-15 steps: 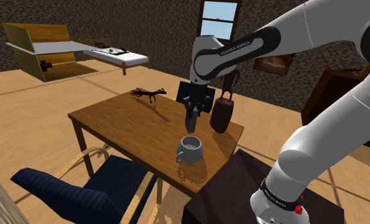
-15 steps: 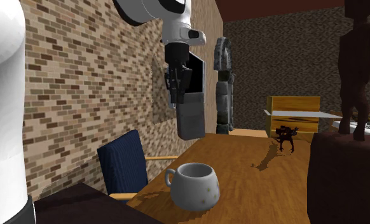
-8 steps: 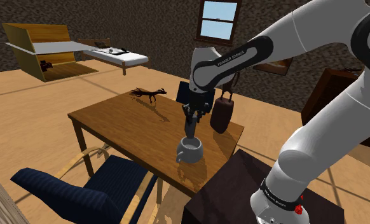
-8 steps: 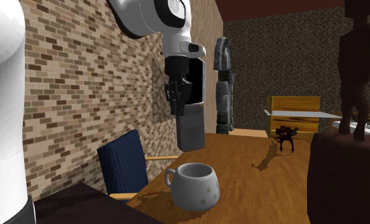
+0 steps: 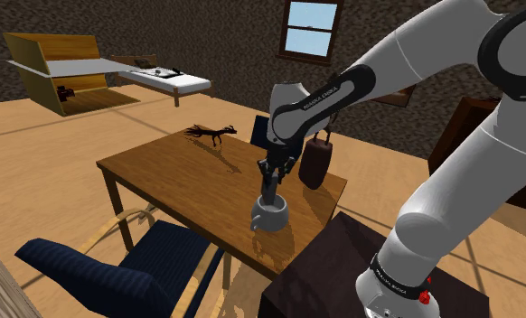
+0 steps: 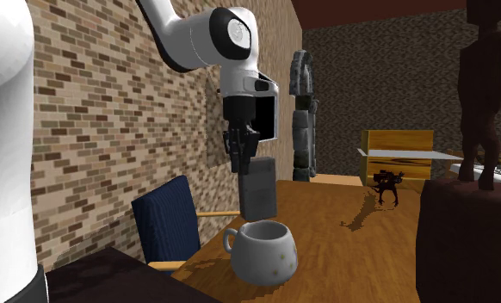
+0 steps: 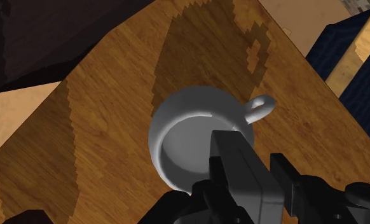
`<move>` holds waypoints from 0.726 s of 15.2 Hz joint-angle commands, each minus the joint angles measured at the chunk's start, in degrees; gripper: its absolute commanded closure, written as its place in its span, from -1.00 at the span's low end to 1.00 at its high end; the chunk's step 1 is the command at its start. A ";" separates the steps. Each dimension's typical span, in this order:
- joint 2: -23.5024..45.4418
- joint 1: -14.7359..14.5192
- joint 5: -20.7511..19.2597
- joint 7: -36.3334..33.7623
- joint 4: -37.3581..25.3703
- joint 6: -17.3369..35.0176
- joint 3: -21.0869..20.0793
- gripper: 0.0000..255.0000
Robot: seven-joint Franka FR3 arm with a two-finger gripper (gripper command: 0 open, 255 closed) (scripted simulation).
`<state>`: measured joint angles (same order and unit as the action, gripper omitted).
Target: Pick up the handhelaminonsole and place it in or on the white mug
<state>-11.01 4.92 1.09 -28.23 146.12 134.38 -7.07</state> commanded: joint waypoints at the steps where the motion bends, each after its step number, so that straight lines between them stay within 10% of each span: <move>1: 1.29 0.05 -0.18 -0.14 0.51 1.86 -0.06 1.00; 10: 2.16 0.06 -0.32 -0.25 0.88 3.10 -0.08 1.00; 11: 2.20 0.06 -0.32 -0.27 0.86 3.11 -0.09 -1.00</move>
<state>-8.89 5.01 0.75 -28.48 146.82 137.46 -7.13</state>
